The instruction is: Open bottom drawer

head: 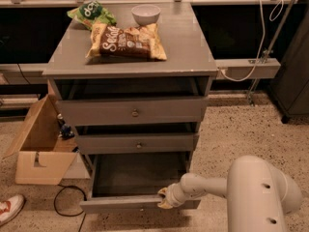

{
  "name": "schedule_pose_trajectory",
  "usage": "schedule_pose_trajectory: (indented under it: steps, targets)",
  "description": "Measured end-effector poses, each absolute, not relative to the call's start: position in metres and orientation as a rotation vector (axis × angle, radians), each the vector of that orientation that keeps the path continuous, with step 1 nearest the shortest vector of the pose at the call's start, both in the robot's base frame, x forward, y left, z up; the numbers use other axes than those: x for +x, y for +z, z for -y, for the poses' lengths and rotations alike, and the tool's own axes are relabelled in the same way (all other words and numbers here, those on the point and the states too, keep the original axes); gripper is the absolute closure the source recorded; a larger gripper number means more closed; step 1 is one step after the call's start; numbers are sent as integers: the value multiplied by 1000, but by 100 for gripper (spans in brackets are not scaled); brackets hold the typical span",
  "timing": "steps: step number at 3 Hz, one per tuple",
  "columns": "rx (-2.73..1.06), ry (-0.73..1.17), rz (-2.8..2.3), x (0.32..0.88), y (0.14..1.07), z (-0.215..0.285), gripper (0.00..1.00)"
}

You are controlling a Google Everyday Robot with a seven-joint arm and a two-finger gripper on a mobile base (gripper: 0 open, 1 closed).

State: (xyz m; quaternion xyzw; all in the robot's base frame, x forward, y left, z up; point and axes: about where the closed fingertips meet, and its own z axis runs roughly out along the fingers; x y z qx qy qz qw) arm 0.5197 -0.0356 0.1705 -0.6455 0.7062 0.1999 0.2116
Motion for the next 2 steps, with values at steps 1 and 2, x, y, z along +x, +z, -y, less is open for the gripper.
schedule_pose_trajectory:
  steps: [1, 2]
  targets:
    - [-1793, 555, -1962, 520, 170, 36, 58]
    - [-1793, 555, -1962, 520, 170, 36, 35]
